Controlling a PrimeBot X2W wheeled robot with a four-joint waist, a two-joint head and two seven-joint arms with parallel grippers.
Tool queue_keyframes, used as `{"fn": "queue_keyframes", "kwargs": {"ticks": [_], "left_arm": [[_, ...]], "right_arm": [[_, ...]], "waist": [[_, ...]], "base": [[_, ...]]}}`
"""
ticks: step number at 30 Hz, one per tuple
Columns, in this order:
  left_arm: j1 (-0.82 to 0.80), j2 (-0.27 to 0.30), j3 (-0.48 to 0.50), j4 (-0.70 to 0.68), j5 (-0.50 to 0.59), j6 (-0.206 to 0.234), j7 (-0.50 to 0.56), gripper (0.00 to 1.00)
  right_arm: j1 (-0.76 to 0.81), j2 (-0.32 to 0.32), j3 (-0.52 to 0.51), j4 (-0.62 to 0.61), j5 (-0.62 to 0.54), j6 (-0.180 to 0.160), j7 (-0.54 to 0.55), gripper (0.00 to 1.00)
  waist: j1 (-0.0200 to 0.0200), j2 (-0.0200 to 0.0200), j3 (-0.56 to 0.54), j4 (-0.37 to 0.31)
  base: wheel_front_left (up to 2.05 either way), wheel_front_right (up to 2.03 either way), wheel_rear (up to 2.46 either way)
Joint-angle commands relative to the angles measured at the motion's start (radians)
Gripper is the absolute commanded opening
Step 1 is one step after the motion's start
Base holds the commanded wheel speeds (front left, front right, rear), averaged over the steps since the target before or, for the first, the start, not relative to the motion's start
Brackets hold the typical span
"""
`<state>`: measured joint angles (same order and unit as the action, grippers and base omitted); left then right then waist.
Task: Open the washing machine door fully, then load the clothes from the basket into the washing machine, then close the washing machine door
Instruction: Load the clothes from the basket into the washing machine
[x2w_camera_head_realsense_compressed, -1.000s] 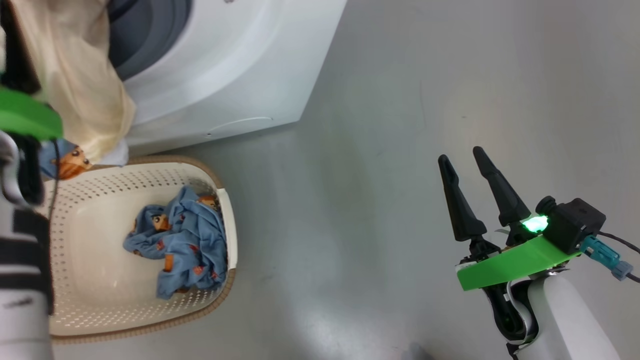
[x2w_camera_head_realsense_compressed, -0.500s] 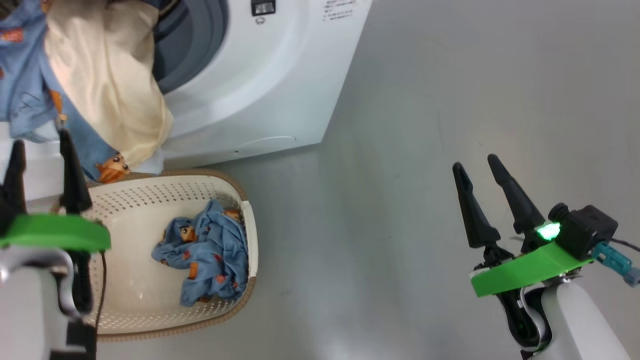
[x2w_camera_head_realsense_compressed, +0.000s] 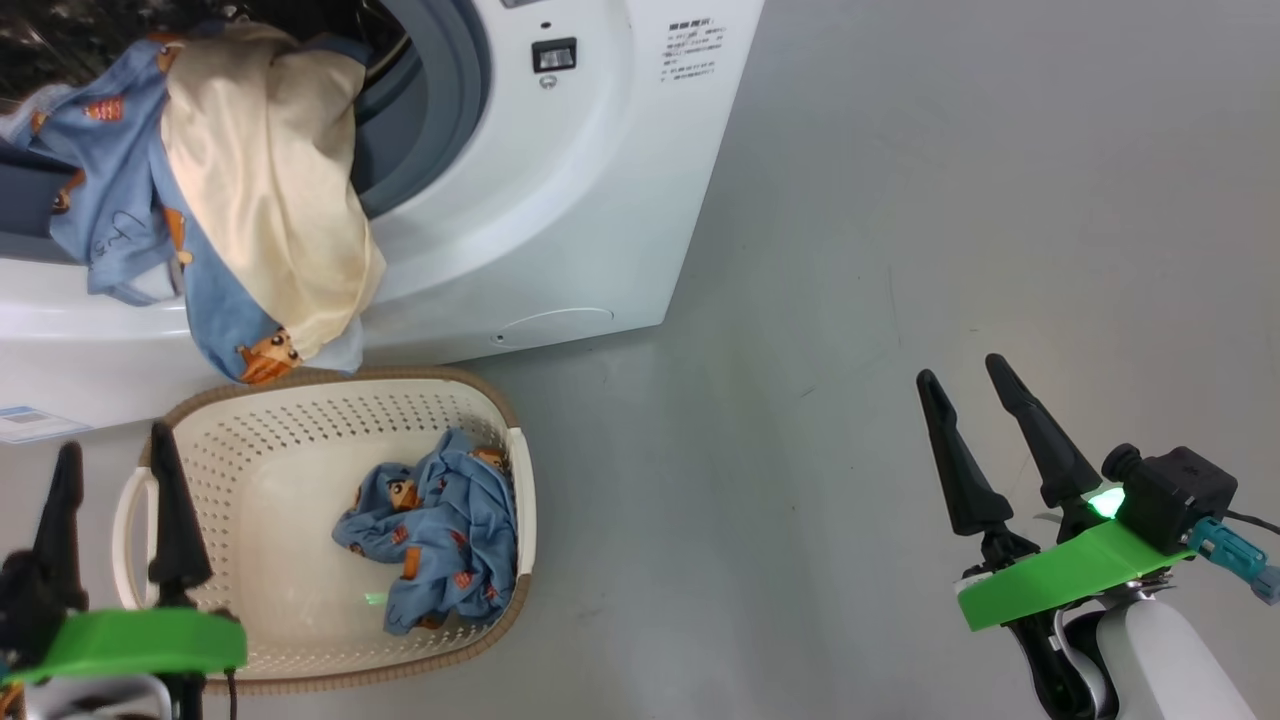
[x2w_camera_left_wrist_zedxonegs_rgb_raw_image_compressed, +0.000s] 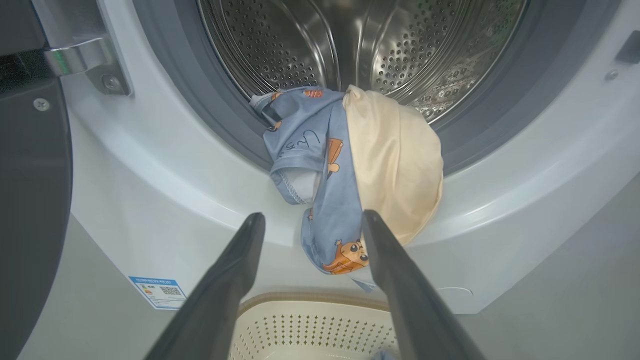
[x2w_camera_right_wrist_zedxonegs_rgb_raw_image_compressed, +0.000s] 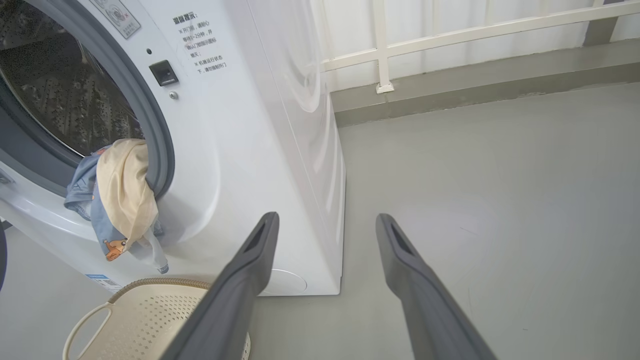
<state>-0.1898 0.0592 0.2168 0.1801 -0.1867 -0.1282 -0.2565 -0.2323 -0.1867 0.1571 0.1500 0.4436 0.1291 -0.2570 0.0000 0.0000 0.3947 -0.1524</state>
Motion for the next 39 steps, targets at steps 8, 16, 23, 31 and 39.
{"fn": "queue_keyframes", "kwargs": {"ticks": [8, 16, 23, 31, 39], "left_arm": [[0.081, -0.004, 0.059, -0.093, 0.007, -0.002, -0.005, 1.00], [0.071, -0.008, 0.051, -0.085, 0.005, -0.002, -0.005, 1.00], [0.029, -0.009, 0.023, -0.030, -0.007, -0.002, -0.005, 1.00], [-0.081, 0.031, -0.027, 0.092, -0.021, -0.002, -0.005, 1.00], [-0.214, 0.076, -0.056, 0.213, -0.039, -0.002, -0.005, 1.00]], "right_arm": [[0.018, -0.013, 0.010, -0.023, 0.009, 0.002, -0.005, 1.00], [0.013, -0.012, 0.007, -0.025, 0.007, 0.002, -0.005, 1.00], [0.011, -0.005, 0.000, -0.027, 0.006, 0.002, -0.005, 1.00], [-0.008, 0.003, 0.002, -0.032, 0.005, 0.002, -0.005, 1.00], [-0.039, 0.010, 0.008, -0.037, 0.005, 0.002, -0.005, 1.00]], "waist": [[0.0000, 0.0000, -0.003, 0.001], [0.0000, 0.0000, 0.004, 0.001], [0.0000, 0.0000, 0.018, 0.009], [0.0000, 0.0000, 0.051, 0.009], [0.0000, 0.0000, 0.097, -0.005]], "base": [[0.00, 0.00, 0.00], [0.00, 0.00, 0.00], [0.00, 0.00, 0.00], [0.00, 0.00, 0.00], [0.00, 0.00, 0.00]]}}
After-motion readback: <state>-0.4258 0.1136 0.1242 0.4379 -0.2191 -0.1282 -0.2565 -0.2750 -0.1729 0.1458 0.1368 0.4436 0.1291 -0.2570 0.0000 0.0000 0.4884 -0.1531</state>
